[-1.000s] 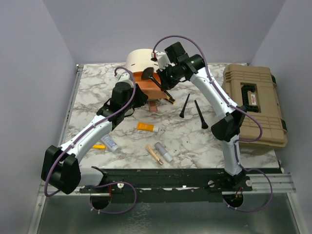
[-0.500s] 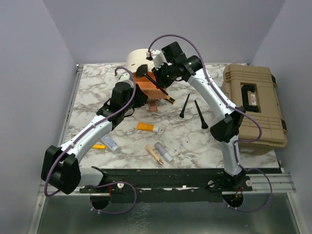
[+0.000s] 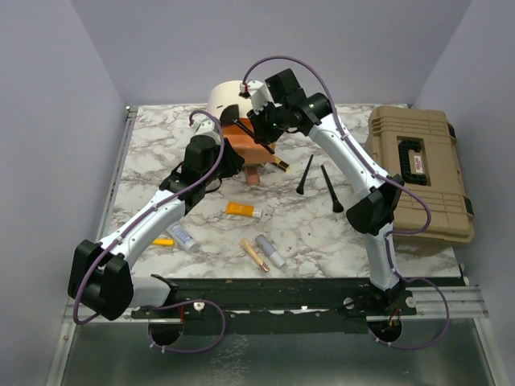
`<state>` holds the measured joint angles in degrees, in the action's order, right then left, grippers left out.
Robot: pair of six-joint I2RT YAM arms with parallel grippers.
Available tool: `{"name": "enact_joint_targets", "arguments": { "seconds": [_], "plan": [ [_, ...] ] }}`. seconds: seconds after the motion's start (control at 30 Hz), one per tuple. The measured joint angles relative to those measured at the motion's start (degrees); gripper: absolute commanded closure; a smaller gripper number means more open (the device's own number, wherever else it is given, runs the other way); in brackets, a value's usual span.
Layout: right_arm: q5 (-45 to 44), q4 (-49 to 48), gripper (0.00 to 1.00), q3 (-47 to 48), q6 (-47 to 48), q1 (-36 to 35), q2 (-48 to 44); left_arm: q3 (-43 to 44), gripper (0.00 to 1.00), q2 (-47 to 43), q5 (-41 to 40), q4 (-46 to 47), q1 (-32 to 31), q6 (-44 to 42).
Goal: Organize the makeup
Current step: Place the makeup brush in the drawer.
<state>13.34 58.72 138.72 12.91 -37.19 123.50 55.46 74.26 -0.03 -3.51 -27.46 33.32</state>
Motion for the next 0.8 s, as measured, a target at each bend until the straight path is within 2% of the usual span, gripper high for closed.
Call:
{"name": "enact_joint_targets", "arguments": {
  "seconds": [0.23, 0.3, 0.53, 0.67, 0.8],
  "plan": [
    [0.02, 0.15, 0.69, -0.61, 0.15, 0.00, 0.39, 0.02, 0.68, 0.00, 0.00, -0.02, 0.00, -0.15],
    [0.04, 0.07, 0.64, -0.55, 0.13, 0.00, 0.39, 0.02, 0.68, 0.00, 0.00, -0.02, 0.00, -0.15],
    [0.66, -4.24, 0.64, -2.86, -1.90, 0.00, -0.61, 0.02, 0.67, 0.00, 0.02, -0.02, 0.00, -0.15],
    [-2.97, -5.75, 0.62, -3.17, -4.20, -0.07, -1.03, 0.02, 0.67, 0.00, 0.00, 0.00, 0.00, -0.15],
    [-6.49, -7.06, 0.54, -9.77, -6.27, -0.09, -6.23, 0.02, 0.67, 0.00, 0.02, -0.02, 0.00, -0.15]
  ]
}}
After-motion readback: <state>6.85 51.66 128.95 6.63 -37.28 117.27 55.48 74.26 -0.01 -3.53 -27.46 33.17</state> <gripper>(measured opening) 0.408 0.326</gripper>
